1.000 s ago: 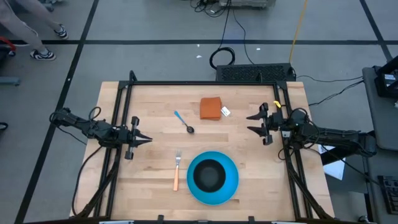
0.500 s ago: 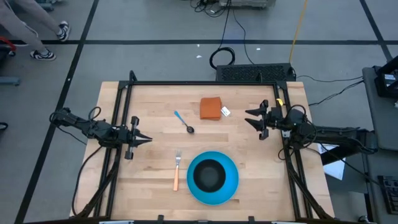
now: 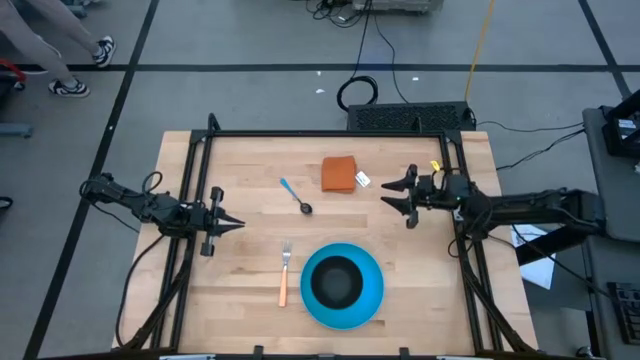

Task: Set table place
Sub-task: Put the blue spoon into the black bowl on the blue plate

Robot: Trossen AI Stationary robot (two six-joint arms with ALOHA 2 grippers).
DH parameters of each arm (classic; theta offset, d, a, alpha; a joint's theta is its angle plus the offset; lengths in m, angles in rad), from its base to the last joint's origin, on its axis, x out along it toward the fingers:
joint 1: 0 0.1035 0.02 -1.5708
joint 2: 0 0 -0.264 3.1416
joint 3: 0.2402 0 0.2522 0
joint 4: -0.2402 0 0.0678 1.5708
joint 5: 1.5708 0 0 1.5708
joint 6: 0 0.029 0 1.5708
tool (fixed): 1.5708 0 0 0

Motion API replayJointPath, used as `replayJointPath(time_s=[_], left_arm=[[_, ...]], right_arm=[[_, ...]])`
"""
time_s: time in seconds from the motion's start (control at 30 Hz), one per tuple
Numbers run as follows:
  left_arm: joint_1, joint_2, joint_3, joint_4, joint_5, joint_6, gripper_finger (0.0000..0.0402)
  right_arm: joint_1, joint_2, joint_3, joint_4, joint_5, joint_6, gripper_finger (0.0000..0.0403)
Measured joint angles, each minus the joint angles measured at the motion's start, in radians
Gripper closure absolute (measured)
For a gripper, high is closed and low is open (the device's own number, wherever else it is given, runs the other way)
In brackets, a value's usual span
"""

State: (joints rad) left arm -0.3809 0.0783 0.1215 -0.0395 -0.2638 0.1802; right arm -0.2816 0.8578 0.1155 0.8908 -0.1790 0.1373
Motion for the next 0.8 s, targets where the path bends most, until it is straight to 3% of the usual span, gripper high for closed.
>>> replayJointPath(time_s=[0.1,0.53,0.8], left_arm=[[0.000,0.000,0.000,0.000,0.000,0.000,0.0371],[0.000,0.000,0.000,0.000,0.000,0.019,0.0371],[0.000,0.000,0.000,-0.007,0.000,0.018,0.0371]], right_arm=[[0.015,0.057,0.013,0.067,0.000,0.003,0.0229],[0.082,0.387,0.238,0.011,-0.001,0.017,0.0229],[0.090,0.432,0.248,0.176,-0.005,-0.150,0.0229]])
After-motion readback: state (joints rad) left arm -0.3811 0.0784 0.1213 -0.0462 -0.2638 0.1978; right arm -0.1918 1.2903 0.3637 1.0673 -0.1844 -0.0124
